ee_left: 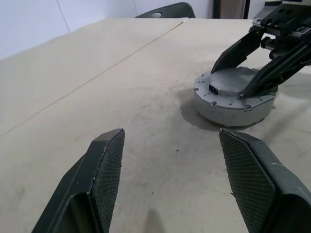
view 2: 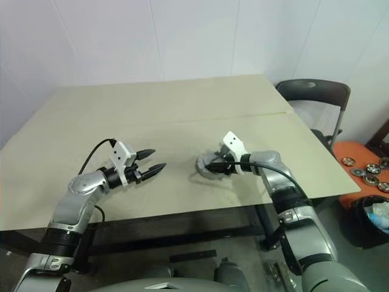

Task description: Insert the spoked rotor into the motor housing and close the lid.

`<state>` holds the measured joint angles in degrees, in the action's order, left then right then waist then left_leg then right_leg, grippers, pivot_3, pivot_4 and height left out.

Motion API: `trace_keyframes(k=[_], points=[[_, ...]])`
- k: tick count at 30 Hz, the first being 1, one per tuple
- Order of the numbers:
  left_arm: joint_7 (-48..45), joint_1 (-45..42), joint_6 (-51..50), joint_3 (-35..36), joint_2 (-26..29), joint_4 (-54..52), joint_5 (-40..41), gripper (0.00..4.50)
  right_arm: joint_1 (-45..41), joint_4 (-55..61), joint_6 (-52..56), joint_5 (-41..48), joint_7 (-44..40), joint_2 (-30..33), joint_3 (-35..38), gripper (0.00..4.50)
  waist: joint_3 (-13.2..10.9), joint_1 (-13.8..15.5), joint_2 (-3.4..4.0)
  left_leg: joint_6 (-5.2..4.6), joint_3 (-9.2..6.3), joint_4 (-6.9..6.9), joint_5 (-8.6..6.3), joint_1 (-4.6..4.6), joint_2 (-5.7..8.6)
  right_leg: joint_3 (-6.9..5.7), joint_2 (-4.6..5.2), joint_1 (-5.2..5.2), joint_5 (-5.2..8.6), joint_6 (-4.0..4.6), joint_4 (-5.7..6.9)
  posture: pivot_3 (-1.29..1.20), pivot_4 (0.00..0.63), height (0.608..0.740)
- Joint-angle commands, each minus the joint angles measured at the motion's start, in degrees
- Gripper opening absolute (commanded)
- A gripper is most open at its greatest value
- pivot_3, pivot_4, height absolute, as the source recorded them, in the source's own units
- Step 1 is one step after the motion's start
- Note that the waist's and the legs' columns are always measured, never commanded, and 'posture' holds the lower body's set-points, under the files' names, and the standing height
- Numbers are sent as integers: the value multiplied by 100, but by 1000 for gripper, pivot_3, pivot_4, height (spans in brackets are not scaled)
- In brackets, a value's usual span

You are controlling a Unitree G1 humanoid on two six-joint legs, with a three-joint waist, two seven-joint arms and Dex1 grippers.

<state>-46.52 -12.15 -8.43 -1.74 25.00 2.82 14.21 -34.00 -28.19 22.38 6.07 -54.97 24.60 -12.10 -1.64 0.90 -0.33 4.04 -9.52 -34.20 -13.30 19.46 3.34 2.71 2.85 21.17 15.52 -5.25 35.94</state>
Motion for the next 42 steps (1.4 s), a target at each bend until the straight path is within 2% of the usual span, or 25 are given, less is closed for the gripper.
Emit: trace_keyframes(k=[1, 6, 18, 26, 35, 42], points=[[-56, -204, 120, -55, -4, -10, -24, 3327, 610, -439, 647, -332, -191, 211, -435, 3044, 6, 2, -5, 5, 0, -1, -3, 0, 1, 0, 2, -1, 0, 0, -1, 0, 0, 740], [-75, -204, 144, -74, -6, 9, -20, 3327, 822, 118, 684, -321, -658, 388, -739, 3044, 7, 38, -3, -13, -1, 4, -17, 6, 2, -5, 13, -4, 16, -22, -14, 0, 0, 740], [-61, -180, 138, -76, -9, -20, -17, 3327, 859, 526, 676, 28, -895, 229, -597, 3044, 45, -19, -30, -45, 5, 4, -122, 6, 1, 8, 11, -19, 64, -36, -23, 0, 0, 740], [-144, -368, 179, -214, -114, 88, -34, 3327, 702, -42, 200, -818, -497, 504, -1009, 3044, 60, -10, -29, -46, 16, -1, -126, -9, 1, 7, 9, -31, 72, -33, -25, 0, 0, 740], [-467, -1014, 325, -434, -338, 657, -45, 3327, 503, -181, 331, -763, -544, 452, -982, 3044, 70, -1, -30, -41, 12, -24, -129, -59, 1, 3, 11, -86, 97, -38, -36, 0, 0, 740], [-943, -1554, 610, -704, -587, 1628, -189, 3327, 487, -160, 471, -392, -728, 256, -736, 3044, 75, -17, -30, -44, 11, -13, -128, -56, 3, 3, 9, -78, 95, -41, -38, 0, 0, 740]])
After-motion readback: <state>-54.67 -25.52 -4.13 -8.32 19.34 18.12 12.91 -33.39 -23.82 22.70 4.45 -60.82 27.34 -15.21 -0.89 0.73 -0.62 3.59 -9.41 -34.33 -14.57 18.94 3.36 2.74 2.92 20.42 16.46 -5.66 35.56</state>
